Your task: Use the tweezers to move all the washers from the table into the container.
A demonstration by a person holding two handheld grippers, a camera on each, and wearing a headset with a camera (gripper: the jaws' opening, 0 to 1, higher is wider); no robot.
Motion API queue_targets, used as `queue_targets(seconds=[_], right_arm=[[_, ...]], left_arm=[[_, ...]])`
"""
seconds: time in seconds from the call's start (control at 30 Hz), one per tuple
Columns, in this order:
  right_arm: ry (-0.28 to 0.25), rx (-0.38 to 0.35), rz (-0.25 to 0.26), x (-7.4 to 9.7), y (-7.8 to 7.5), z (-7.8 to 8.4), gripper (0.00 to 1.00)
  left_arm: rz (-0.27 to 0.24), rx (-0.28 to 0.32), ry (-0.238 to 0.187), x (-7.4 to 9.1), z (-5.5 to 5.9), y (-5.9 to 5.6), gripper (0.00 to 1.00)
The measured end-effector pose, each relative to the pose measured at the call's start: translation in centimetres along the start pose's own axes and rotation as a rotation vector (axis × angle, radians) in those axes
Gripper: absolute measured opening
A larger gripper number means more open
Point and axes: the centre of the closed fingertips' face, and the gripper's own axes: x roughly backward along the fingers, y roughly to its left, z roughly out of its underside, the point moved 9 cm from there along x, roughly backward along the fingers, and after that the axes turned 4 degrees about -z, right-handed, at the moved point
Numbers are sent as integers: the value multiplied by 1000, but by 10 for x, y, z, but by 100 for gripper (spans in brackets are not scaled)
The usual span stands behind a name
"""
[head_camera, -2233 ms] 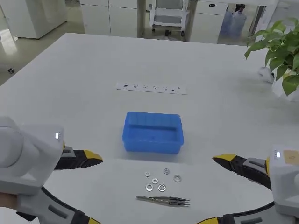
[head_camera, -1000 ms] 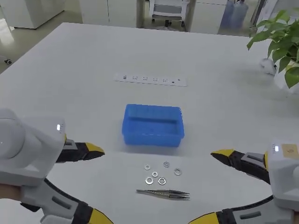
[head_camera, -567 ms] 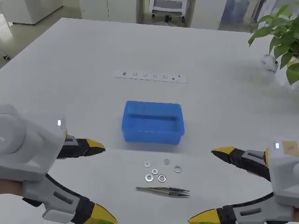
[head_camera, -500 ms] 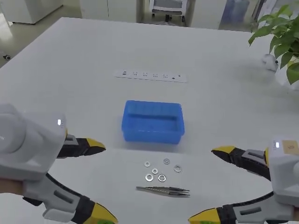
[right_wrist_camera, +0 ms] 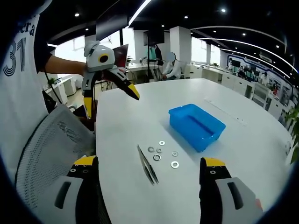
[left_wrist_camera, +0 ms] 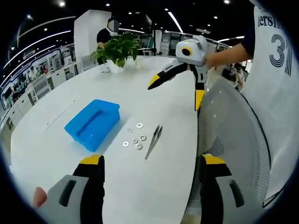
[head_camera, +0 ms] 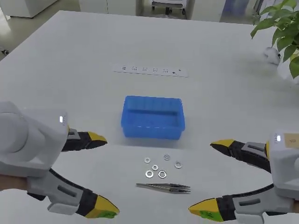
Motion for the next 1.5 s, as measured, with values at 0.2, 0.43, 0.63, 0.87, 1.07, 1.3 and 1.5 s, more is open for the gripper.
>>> queue_targets(seconds=[0.2,0.43,0.63,0.87,1.07,1.3,1.5], right_arm=[[21,12,-16,-11,0,2,81],[95,30,-57,-31,1,5,64],[161,70,-93,-51,-2,7,60],[215,73,-121,-62,-11,16,53],[240,66,-136,-68,-14,21,43],[281,79,-161,-77,-14,26,33],[302,89,-187,-85,-14,28,27]], left_arm=[[4,6,33,-15,3,6,78],[24,24,33,-38,5,4,65],[65,37,52,-56,12,6,60],[98,75,45,-70,16,12,57],[115,70,79,-80,22,15,47],[148,39,102,-95,20,14,40],[165,13,144,-100,24,11,36]])
